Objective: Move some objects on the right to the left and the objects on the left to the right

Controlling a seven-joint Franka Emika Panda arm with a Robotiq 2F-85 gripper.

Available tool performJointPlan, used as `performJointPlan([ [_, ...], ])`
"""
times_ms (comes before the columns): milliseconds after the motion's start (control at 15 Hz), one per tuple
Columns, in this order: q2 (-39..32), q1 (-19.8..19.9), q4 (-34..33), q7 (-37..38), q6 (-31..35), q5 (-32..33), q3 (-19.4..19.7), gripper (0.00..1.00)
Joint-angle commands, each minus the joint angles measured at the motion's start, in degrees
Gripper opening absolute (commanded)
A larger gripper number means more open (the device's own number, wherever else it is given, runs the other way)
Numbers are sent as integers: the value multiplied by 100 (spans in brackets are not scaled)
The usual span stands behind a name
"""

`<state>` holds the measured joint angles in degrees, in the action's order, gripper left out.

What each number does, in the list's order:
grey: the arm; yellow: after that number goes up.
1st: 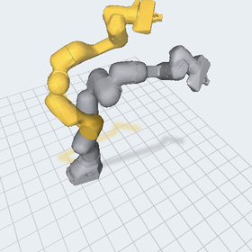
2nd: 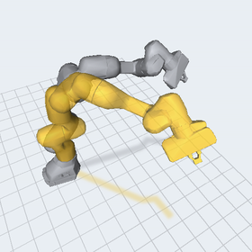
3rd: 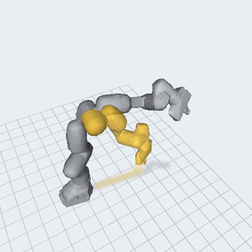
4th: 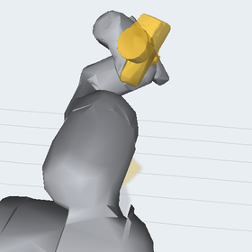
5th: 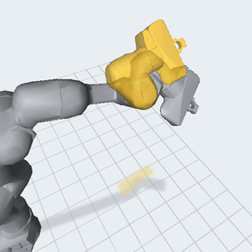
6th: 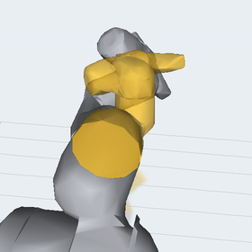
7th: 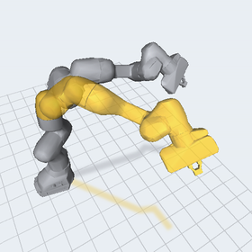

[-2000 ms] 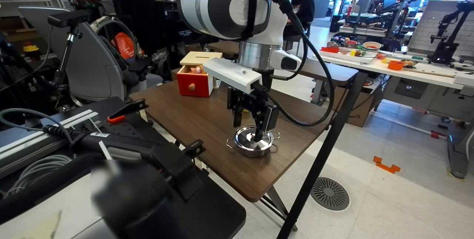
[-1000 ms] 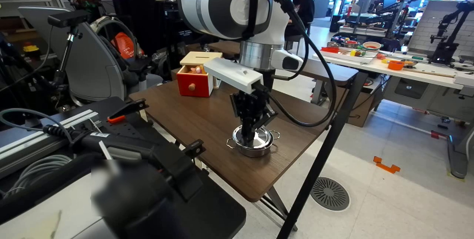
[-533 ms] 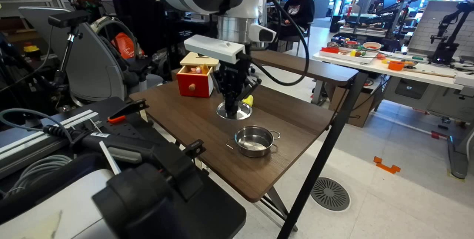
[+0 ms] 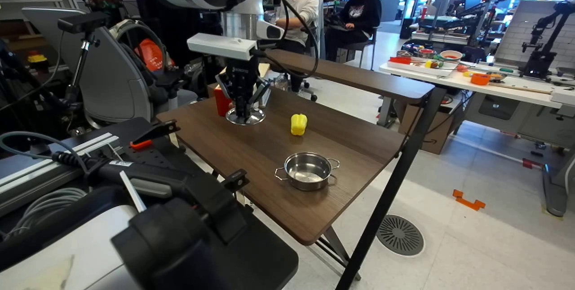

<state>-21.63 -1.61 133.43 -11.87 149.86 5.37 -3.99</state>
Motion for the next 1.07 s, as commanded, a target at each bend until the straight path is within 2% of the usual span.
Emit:
performJointPlan([
  [0,-209,-95,8,-5,44,153,0,5],
  [600,-1013,-146,-214,140,63,263,198,5],
  [1000,-1207,-155,-562,269,13,446,314,5],
])
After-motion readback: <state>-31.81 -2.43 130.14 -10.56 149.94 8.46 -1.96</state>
